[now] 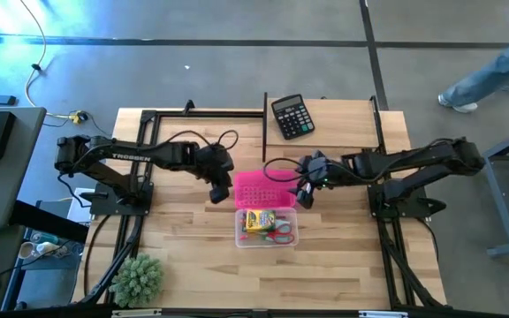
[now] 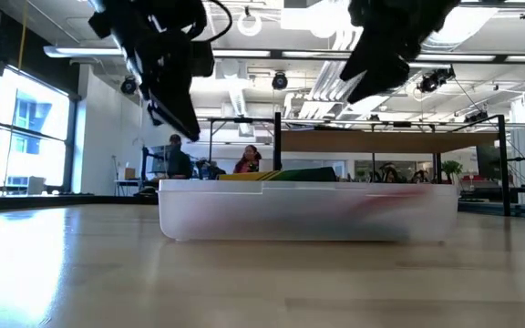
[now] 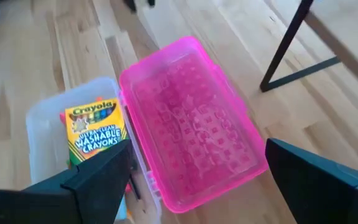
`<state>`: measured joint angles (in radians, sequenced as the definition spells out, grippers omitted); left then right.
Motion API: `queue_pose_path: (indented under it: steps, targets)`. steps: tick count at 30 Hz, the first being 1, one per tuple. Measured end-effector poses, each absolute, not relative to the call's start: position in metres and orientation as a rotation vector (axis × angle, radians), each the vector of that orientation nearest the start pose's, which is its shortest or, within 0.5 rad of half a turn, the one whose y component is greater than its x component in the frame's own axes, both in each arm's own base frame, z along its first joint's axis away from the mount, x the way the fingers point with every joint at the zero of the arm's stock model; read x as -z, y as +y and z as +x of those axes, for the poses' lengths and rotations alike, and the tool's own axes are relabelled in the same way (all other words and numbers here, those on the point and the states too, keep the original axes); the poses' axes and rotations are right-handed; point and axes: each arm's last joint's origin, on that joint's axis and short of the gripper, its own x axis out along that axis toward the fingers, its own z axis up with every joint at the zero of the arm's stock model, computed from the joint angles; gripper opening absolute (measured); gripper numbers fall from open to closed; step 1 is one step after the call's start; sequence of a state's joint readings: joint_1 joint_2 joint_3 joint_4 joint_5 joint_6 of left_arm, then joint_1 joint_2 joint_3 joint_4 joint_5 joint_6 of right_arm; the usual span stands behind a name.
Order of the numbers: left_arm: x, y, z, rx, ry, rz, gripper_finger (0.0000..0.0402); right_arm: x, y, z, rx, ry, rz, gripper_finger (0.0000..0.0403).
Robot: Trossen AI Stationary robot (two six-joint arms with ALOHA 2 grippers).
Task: Pack school essentials
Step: Close the box
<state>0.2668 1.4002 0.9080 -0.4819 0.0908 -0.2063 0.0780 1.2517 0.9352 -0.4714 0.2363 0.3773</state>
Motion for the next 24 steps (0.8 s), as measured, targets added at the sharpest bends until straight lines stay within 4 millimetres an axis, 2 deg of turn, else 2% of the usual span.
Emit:
queue_pose_path:
  steps: [8, 13, 18, 24]
  targets:
    - [-0.189, 0.064, 0.26, -0.339, 0.841, -0.549, 0.0099, -0.229, 0.013, 0.246, 0.3, 0.692, 0.282, 0.0358]
    - [-0.182, 0.065, 0.258, -0.412, 0.772, -0.669, 0.0099, -0.214, 0.01, 0.242, 0.401, 0.649, 0.353, 0.0358]
    - [-0.178, 0.066, 0.256, -0.503, 0.759, -0.729, 0.0099, -0.208, 0.005, 0.239, 0.562, 0.611, 0.399, 0.0356]
    - [-0.174, 0.067, 0.256, -0.589, 0.747, -0.766, 0.0099, -0.192, -0.007, 0.245, 0.672, 0.642, 0.473, 0.032]
